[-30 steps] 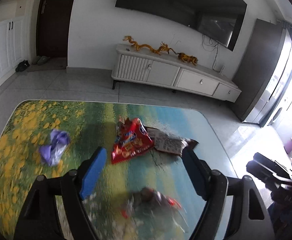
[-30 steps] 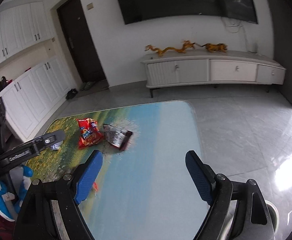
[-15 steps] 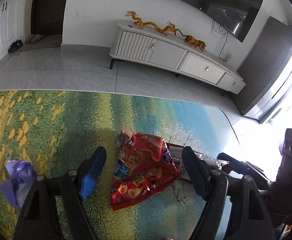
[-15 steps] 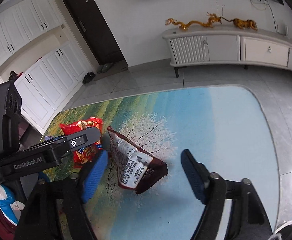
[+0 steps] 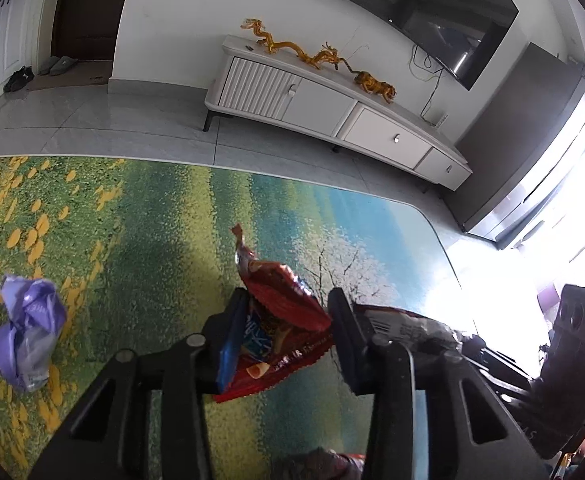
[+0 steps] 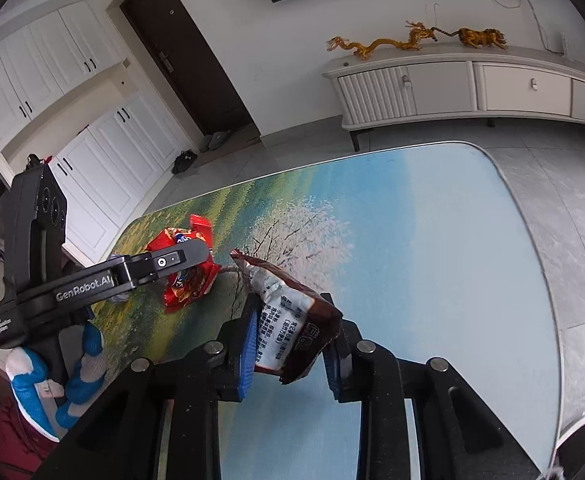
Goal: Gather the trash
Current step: 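Grasp the red snack bag with the left tool while the right tool grasps the dark wrapper, then carry both bags over the bin and open both tools to drop them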
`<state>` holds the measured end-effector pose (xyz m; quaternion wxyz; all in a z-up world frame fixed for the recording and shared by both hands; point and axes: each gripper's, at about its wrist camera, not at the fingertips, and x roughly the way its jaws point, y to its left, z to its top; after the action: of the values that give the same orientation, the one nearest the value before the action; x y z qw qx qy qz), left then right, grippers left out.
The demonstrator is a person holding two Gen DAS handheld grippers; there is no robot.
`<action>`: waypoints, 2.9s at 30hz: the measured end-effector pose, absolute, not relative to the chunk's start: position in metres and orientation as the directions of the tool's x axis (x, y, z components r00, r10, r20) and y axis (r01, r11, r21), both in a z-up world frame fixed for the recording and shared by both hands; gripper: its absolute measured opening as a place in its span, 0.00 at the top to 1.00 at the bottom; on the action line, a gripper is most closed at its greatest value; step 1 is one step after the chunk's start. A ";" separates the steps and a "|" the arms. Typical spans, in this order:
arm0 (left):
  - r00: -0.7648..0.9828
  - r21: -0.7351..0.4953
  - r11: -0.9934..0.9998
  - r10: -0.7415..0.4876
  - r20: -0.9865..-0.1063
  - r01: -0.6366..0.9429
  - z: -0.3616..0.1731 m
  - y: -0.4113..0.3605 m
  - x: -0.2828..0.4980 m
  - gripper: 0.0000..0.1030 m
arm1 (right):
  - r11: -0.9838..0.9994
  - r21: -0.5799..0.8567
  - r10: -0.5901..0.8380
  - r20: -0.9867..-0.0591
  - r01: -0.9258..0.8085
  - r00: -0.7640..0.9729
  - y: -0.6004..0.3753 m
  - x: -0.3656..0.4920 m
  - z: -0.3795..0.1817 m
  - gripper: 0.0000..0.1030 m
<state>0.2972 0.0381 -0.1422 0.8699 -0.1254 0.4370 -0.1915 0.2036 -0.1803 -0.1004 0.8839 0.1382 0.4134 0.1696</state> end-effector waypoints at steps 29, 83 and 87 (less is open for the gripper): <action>0.740 -0.284 0.898 -0.438 -0.509 0.337 -0.006 0.048 0.080 0.74 | 0.943 0.320 0.251 -0.500 -0.093 0.829 -0.220 -0.017 0.012 0.75; 0.466 0.042 0.662 -0.480 -0.743 0.748 -0.108 -0.353 0.020 0.74 | 0.757 0.393 -0.103 -0.718 0.523 0.689 -0.478 -0.120 -0.119 0.73; 0.424 0.029 0.643 -0.470 -0.775 0.765 -0.131 -0.379 0.023 0.72 | 0.743 0.392 -0.087 -0.747 0.543 0.659 -0.488 -0.115 -0.137 0.72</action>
<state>0.0234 -0.3789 -0.1306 0.8213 0.1928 0.3833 -0.3759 -0.1146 -0.4885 -0.1372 0.8570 0.3081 0.3700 -0.1837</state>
